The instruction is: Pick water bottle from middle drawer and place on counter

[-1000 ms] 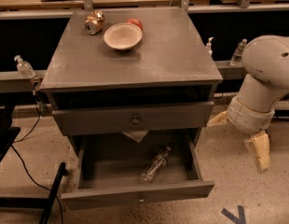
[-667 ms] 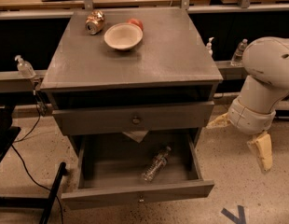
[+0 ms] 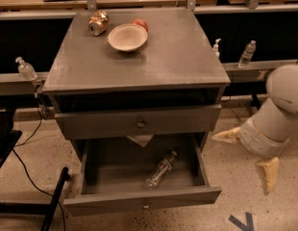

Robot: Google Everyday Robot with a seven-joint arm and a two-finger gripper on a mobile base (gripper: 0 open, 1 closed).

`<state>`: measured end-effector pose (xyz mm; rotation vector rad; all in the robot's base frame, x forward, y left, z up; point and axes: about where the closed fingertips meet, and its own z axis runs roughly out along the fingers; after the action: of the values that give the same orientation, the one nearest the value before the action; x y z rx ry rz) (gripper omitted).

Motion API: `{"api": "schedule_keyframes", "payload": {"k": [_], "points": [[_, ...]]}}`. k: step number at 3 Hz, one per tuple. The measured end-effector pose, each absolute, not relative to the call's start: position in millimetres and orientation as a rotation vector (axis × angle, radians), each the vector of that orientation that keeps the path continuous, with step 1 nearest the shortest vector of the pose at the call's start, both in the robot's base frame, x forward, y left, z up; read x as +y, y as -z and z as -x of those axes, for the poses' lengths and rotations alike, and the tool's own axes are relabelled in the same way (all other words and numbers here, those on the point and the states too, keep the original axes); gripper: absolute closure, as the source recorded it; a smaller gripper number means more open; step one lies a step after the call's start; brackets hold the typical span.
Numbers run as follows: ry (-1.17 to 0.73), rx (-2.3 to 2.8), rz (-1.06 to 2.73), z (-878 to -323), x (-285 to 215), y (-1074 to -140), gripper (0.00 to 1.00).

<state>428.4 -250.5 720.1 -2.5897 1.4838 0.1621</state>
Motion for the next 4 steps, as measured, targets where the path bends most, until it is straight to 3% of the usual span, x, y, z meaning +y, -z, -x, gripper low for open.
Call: {"api": "schedule_keyframes", "payload": {"k": [2, 4], "points": [[-0.100, 1.503, 2.559, -431.1, -265.3, -719.4, 0.00], [0.164, 1.117, 2.632, -451.3, -175.4, -670.3, 0.00]]}}
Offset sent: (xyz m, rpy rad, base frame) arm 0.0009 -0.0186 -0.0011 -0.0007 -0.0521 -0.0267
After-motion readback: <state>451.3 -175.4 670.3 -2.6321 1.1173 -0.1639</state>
